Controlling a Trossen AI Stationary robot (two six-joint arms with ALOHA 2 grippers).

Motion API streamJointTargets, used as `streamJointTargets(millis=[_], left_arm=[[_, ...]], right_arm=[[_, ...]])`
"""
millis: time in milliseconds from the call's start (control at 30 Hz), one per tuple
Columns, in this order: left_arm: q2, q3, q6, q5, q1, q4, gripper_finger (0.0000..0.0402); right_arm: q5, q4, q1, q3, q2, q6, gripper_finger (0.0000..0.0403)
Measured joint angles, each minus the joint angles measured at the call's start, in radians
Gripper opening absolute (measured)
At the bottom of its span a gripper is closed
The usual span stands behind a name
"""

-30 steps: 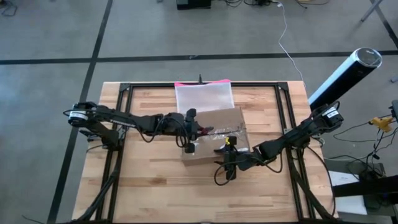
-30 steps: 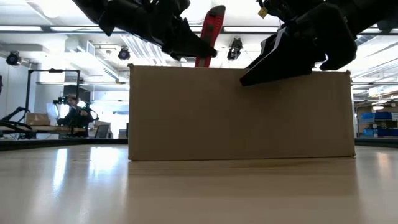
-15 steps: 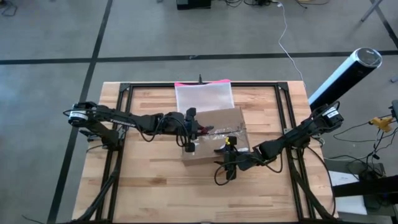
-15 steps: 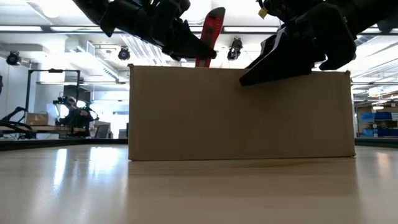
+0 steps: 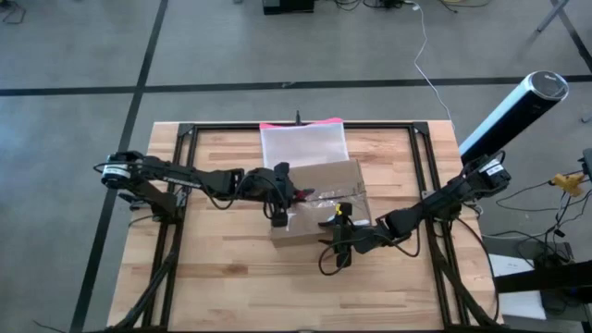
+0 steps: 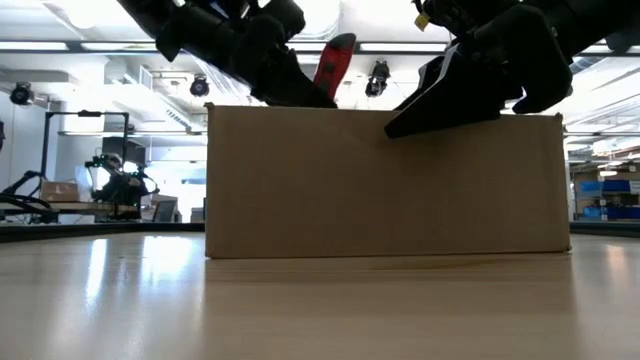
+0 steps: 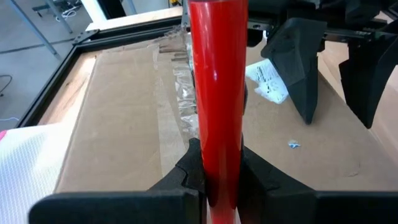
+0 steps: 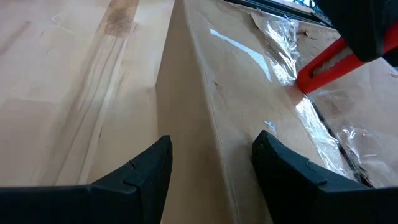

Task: Unpack boxes
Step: Open the cardboard box using the box cutter

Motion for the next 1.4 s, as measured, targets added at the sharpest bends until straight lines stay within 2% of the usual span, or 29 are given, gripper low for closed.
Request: streamJointTargets(millis=[233,600,1033,1267,1400], left_arm=[[-0.056,0.000,-0.003,0.000,0.000,-0.064,0.0035],[-0.187,0.000,-0.084,-0.019,-0.005,-0.288,0.0035],[-0.255,0.000,-0.139,-0.022,-0.017,-0.403,0.0035],[-0.356,0.001,-0.260,-0.014,-0.024,-0.593,0.0035],[-0.410,0.000,-0.276,-0.019,-0.053,-0.641,0.0035]], right_arm=[[0.000,0.000,0.000,0.000,0.000,0.001,0.0199],[0.000,0.004,0.000,0.000,0.000,0.000,0.0199],[-0.001,0.008,0.000,0.000,0.000,0.000,0.0199],[-0.001,0.011,0.000,0.001,0.001,0.003,0.0199],[-0.001,0.011,-0.003,0.001,0.001,-0.001,0.0199]])
